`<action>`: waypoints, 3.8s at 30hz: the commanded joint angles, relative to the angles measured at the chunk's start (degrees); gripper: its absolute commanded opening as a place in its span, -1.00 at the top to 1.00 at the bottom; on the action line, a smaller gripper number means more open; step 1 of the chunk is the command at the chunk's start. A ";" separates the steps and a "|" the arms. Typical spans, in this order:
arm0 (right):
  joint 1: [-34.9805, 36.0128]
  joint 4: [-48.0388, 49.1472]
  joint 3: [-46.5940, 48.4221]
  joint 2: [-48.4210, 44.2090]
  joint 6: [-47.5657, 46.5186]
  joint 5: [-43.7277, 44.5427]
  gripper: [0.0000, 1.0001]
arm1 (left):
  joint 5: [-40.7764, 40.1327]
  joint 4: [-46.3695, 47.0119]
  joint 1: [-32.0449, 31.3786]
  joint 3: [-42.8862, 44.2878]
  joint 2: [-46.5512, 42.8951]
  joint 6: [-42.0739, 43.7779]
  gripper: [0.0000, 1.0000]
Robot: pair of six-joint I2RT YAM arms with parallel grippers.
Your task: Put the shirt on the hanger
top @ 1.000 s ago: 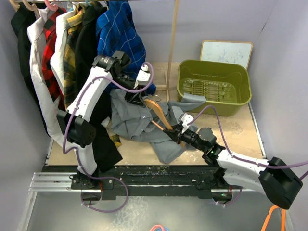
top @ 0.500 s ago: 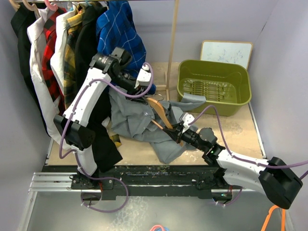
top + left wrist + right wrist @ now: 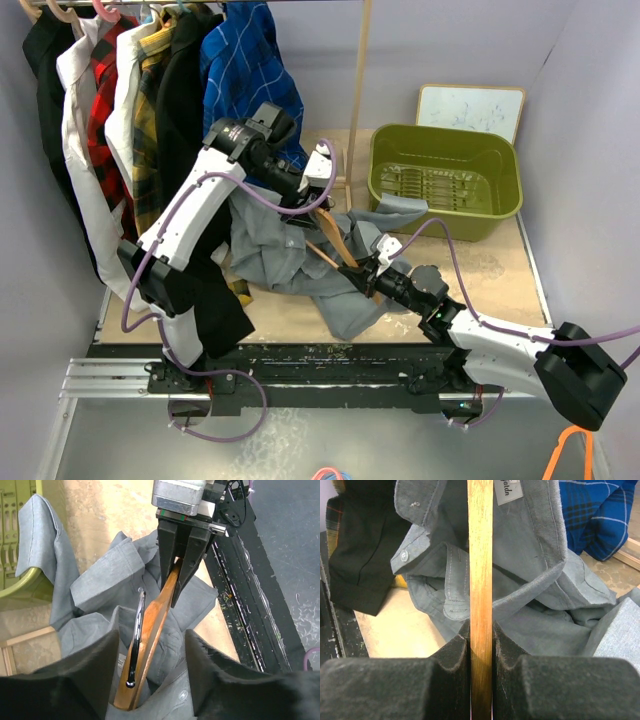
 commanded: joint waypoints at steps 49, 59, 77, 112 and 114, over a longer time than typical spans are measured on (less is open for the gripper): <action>0.08 8.97 1.57 1.43 1.03 1.78 1.00 | 0.80 -5.48 8.28 -5.69 -3.39 9.66 0.05; 0.09 8.04 1.57 0.38 0.06 3.33 1.00 | 1.38 -5.43 5.38 -2.91 -3.46 8.93 0.76; 0.08 8.21 1.30 0.10 -0.48 4.10 1.00 | -1.98 -5.48 0.30 -0.93 -1.64 5.19 0.32; 0.10 -20.91 -2.01 -42.72 18.71 26.06 -1.00 | -10.57 14.60 0.48 10.89 -8.13 -23.78 1.00; 0.15 -15.71 -3.45 -39.71 21.30 28.12 -0.98 | -10.83 14.30 0.46 10.58 -8.91 -23.76 1.00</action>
